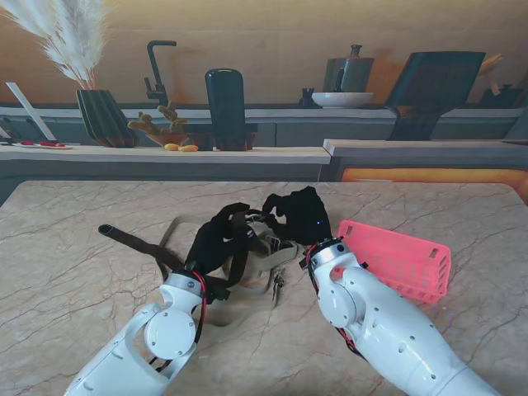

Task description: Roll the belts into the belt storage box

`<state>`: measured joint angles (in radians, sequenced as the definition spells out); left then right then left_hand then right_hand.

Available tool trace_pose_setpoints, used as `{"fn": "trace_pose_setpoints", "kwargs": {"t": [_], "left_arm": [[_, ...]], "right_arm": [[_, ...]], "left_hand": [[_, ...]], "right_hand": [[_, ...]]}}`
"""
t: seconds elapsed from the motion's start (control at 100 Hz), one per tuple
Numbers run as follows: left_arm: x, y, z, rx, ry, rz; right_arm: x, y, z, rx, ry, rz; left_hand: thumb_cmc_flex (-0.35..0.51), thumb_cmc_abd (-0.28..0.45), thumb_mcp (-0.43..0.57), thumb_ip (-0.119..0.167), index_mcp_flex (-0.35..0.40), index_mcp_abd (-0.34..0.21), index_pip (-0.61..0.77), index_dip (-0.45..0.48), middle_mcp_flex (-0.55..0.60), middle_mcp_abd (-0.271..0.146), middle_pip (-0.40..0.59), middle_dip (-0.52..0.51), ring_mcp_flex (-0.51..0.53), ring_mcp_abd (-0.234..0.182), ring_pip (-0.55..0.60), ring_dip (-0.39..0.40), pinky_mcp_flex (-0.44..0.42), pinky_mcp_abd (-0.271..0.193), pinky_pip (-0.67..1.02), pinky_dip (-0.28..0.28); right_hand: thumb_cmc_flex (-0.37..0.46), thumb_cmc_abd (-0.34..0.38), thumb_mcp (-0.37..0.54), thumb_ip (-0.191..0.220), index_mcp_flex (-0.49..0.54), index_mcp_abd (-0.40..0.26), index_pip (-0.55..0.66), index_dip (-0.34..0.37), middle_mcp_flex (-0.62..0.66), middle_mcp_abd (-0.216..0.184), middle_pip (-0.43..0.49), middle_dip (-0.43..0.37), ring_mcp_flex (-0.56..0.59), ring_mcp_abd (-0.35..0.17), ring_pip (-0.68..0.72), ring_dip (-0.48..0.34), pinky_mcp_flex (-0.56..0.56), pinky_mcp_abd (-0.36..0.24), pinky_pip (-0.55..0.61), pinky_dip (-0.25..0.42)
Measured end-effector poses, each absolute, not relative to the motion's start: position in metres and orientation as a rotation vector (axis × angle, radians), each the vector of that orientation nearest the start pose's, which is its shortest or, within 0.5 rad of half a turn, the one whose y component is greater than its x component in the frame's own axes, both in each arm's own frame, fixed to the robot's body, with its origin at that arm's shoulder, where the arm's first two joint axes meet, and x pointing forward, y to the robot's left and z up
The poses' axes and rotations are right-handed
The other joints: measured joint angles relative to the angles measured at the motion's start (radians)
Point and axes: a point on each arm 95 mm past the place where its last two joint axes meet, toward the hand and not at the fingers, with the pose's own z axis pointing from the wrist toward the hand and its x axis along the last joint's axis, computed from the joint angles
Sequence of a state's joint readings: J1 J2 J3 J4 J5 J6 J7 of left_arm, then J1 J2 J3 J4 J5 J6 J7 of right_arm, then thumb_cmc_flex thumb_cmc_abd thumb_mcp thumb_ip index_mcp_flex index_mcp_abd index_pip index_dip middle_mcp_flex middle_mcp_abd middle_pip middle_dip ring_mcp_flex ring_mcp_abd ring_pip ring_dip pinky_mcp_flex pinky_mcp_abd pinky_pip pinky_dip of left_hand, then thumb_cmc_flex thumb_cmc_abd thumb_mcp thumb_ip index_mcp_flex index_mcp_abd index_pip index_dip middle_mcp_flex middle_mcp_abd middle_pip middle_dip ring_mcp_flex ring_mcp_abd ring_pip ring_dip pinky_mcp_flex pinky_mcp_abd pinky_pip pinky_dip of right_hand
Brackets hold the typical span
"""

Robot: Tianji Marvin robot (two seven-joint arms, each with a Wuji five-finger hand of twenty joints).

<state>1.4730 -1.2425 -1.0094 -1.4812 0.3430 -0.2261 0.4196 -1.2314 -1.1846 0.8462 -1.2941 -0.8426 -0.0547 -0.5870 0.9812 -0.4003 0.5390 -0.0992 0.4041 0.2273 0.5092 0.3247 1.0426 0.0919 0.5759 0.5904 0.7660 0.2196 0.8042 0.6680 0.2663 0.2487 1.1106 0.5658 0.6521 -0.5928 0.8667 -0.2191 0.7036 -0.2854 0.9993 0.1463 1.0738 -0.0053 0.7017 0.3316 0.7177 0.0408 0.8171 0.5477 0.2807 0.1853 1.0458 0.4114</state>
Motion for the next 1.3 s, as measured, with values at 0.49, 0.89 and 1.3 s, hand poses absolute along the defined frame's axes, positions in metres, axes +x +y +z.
{"fn": "trace_pose_setpoints", "kwargs": {"t": [0.49, 0.89, 1.3], "left_arm": [[0.404, -0.084, -0.319, -1.514, 0.832, -2.281], [0.409, -0.084, -0.322, -1.302, 0.997, -2.236], [0.409, -0.081, -0.325, -1.291, 1.014, -2.213]], "right_arm": [[0.451, 0.099, -0.311, 0.934, 1.233, 1.916], [0.452, 0.107, -0.312, 0.961, 1.255, 1.929], [0.453, 0.122, -0.312, 0.969, 1.345, 1.92]], "left_hand": [[-0.06, 0.045, -0.001, 0.0, 0.118, -0.016, 0.047, 0.026, -0.038, 0.0, 0.148, 0.067, 0.002, 0.004, 0.083, 0.075, 0.0, 0.01, 0.001, 0.0], [-0.094, 0.135, -0.035, -0.001, 0.103, -0.026, 0.058, 0.04, -0.058, 0.001, 0.259, 0.111, 0.002, 0.02, 0.142, 0.149, -0.001, 0.028, 0.039, 0.017], [-0.092, 0.177, -0.109, -0.001, 0.101, 0.012, 0.07, 0.053, -0.055, 0.001, 0.351, 0.166, 0.004, 0.031, 0.198, 0.184, -0.004, 0.039, 0.066, 0.041]], "right_hand": [[0.0, -0.001, 0.003, 0.0, 0.009, 0.023, 0.0, 0.002, 0.0, 0.024, 0.013, 0.0, 0.0, 0.011, 0.01, 0.011, -0.004, 0.013, 0.0, 0.0], [0.024, -0.001, 0.016, 0.001, 0.013, 0.124, 0.0, 0.056, -0.004, 0.064, 0.055, 0.002, -0.001, 0.029, 0.023, 0.018, -0.013, 0.026, 0.0, 0.0], [0.126, 0.051, -0.025, 0.003, -0.013, 0.305, -0.01, 0.184, -0.088, 0.149, 0.171, 0.09, -0.036, 0.094, 0.074, 0.053, -0.044, 0.04, 0.0, 0.0]]}}
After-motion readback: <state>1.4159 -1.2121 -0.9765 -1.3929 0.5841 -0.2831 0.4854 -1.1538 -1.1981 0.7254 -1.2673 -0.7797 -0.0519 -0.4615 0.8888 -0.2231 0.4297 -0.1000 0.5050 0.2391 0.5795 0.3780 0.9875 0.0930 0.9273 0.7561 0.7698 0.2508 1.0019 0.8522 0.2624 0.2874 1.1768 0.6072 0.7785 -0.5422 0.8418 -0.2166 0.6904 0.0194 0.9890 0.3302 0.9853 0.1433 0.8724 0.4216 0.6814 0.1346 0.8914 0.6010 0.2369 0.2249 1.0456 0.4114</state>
